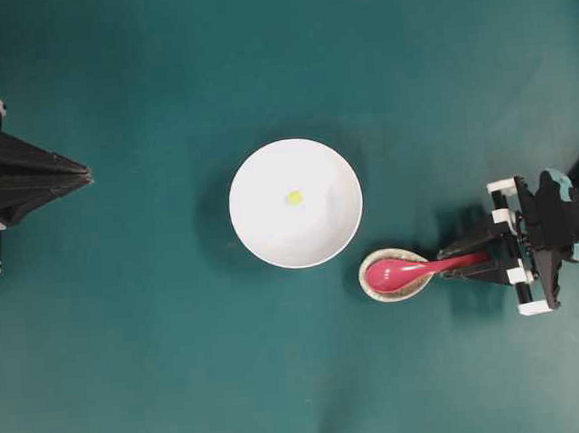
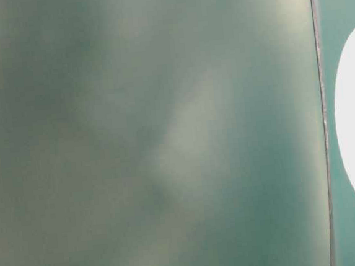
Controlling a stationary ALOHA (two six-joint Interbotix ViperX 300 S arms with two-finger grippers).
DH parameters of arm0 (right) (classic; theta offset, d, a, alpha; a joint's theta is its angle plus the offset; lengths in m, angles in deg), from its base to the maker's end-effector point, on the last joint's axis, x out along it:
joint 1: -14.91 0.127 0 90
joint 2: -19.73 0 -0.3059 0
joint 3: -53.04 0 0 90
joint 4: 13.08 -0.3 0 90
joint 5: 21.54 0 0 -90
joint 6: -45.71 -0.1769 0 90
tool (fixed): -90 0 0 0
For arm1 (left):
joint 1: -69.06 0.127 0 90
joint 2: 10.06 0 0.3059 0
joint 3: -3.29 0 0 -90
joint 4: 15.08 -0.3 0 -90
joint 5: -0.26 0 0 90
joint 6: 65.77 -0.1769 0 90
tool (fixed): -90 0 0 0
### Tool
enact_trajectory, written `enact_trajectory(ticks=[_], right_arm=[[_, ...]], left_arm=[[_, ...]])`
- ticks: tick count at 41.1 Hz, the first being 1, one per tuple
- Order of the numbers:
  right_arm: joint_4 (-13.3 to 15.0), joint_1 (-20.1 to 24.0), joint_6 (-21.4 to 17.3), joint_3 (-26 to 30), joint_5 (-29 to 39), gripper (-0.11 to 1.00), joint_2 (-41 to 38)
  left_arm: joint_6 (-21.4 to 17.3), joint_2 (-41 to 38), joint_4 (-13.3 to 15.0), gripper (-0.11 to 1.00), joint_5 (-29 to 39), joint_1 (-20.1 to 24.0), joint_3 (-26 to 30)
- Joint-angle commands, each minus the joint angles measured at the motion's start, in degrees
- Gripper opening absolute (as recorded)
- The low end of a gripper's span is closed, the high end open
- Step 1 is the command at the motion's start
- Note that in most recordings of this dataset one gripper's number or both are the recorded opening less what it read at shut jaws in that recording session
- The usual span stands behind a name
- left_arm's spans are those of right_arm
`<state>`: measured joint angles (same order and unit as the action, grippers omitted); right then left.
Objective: Scoop the yellow hexagonal prism block from the bowl with a spoon using the right arm.
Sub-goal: 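Lift the pink spoon out of the spoon rest with the right gripper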
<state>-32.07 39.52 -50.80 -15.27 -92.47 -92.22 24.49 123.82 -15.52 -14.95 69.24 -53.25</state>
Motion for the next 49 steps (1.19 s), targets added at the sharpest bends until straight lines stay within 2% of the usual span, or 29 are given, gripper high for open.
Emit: enact_trajectory(ticks=[1, 8, 21, 32, 39, 49], right_arm=[[-0.09, 0.26, -0.09, 0.18, -0.35, 0.32, 0.62], [-0.18, 0.26, -0.09, 0.18, -0.26, 0.25, 0.62], [-0.09, 0.26, -0.09, 0.18, -0.53, 0.25, 0.97], [-0.88, -0.18, 0.35, 0.00, 0.26, 0.24, 6.24], [-0.97, -0.97, 1.93, 0.62, 4.31, 0.24, 11.69], [-0.97, -3.52, 6.94, 3.16, 15.91, 0.24, 21.18]], left_arm=[[0.09, -0.62, -0.18, 0.11, -0.26, 0.00, 1.58], [0.09, -0.53, -0.18, 0.11, -0.26, 0.00, 1.58], [0.09, -0.53, -0.18, 0.11, -0.26, 0.00, 1.58], [0.09, -0.53, -0.18, 0.11, -0.26, 0.00, 1.58], [0.00, -0.53, -0.18, 0.11, 0.70, 0.00, 1.58], [0.00, -0.53, -0.18, 0.11, 2.11, 0.00, 1.58]])
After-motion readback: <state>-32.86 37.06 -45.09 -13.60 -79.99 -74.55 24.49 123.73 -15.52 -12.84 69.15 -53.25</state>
